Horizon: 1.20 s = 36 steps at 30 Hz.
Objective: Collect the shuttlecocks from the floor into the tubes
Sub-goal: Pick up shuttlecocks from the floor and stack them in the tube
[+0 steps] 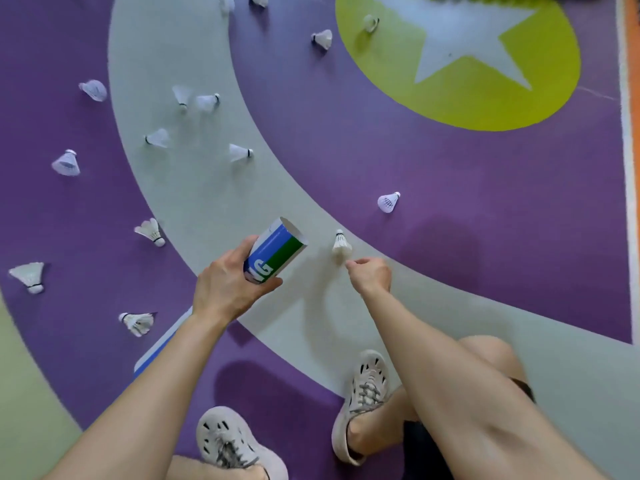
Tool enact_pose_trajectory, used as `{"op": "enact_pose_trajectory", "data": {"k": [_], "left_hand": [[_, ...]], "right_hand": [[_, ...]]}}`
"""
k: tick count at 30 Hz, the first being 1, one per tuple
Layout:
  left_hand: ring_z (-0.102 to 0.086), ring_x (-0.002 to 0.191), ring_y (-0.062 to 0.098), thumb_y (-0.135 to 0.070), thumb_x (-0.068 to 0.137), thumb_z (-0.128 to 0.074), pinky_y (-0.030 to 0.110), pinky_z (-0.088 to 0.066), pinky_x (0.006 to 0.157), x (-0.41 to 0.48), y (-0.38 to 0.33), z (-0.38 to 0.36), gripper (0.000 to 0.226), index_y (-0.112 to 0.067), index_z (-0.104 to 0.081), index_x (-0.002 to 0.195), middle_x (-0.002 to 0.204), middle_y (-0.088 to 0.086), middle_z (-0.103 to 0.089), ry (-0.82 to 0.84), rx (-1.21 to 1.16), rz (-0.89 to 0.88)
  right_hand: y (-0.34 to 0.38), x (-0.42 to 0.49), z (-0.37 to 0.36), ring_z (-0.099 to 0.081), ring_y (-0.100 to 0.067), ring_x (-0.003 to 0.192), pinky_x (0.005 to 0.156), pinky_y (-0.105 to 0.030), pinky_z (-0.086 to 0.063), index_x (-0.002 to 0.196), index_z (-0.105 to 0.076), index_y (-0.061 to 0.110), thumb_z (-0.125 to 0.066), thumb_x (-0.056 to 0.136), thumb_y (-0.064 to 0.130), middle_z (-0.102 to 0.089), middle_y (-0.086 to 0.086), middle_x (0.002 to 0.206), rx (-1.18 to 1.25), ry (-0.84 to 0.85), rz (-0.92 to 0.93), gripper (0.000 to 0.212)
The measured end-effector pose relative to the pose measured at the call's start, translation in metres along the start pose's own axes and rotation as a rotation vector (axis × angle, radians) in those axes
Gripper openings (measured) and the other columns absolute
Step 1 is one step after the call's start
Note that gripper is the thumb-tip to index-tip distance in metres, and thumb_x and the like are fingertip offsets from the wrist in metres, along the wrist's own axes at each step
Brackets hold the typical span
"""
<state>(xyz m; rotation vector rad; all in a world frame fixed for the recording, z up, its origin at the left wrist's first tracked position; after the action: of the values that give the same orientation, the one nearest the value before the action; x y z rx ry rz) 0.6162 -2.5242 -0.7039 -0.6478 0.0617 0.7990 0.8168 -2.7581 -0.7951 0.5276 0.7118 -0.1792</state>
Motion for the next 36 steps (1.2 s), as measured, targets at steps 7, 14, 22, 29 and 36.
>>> {"op": "enact_pose_trajectory", "data": {"k": [7,14,22,29,36], "left_hand": [[-0.072,0.091,0.018,-0.069,0.071,-0.087,0.039,-0.060,0.082,0.072,0.054,-0.098,0.084,-0.062,-0.047,0.144,0.098,-0.021,-0.075,0.014,0.050,-0.092],[-0.072,0.092,0.016,-0.064,0.072,-0.090,0.040,-0.062,0.082,0.102,0.088,-0.124,0.088,-0.062,-0.046,0.148,0.104,-0.021,-0.076,-0.024,0.083,-0.170],[-0.071,0.089,0.005,-0.065,0.070,-0.091,0.035,-0.060,0.083,0.090,0.130,-0.084,0.084,-0.063,-0.049,0.143,0.098,-0.029,-0.074,-0.070,0.039,-0.082],[-0.073,0.087,0.005,-0.067,0.068,-0.092,0.037,-0.062,0.084,0.083,0.179,-0.072,0.084,-0.061,-0.051,0.141,0.094,-0.022,-0.076,-0.092,-0.080,0.041],[-0.070,0.090,0.005,-0.063,0.068,-0.095,0.036,-0.059,0.084,0.065,0.199,-0.050,0.086,-0.064,-0.050,0.141,0.099,-0.025,-0.073,-0.060,-0.044,-0.026]], "right_hand": [[-0.069,0.174,-0.120,-0.077,-0.030,0.091,0.085,-0.043,-0.064,0.099,-0.069,0.006,-0.072,0.059,0.067,-0.077,-0.003,0.096,0.311,-0.030,-0.210,0.073],[-0.050,0.223,-0.142,-0.071,-0.030,0.097,0.089,-0.038,-0.057,0.110,-0.067,0.008,-0.075,0.083,0.063,-0.070,-0.008,0.108,0.378,-0.129,-0.224,0.062],[0.113,0.136,-0.099,-0.064,-0.019,0.085,0.068,-0.025,-0.041,0.098,-0.075,0.019,-0.067,0.096,0.030,-0.071,0.003,0.087,0.018,-0.113,0.656,0.014],[0.173,0.009,-0.121,-0.055,-0.011,0.081,0.076,-0.026,-0.040,0.097,-0.077,0.017,-0.076,0.096,0.025,-0.065,0.012,0.088,-0.217,0.078,1.287,0.008],[0.177,-0.055,-0.216,-0.061,-0.024,0.088,0.073,-0.032,-0.048,0.118,-0.071,0.018,-0.046,0.103,0.013,-0.071,-0.001,0.104,-0.723,0.465,1.307,0.030]]}}
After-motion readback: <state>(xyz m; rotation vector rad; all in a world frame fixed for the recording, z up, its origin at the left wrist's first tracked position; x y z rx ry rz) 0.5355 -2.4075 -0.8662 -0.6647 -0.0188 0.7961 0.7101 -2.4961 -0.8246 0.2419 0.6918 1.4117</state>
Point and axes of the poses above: each hand's wrist, its own x-axis towards the middle knuckle, its own z-axis out of the back of the hand, y = z × x, the point moved 8 cm from there along x, towards the middle knuckle
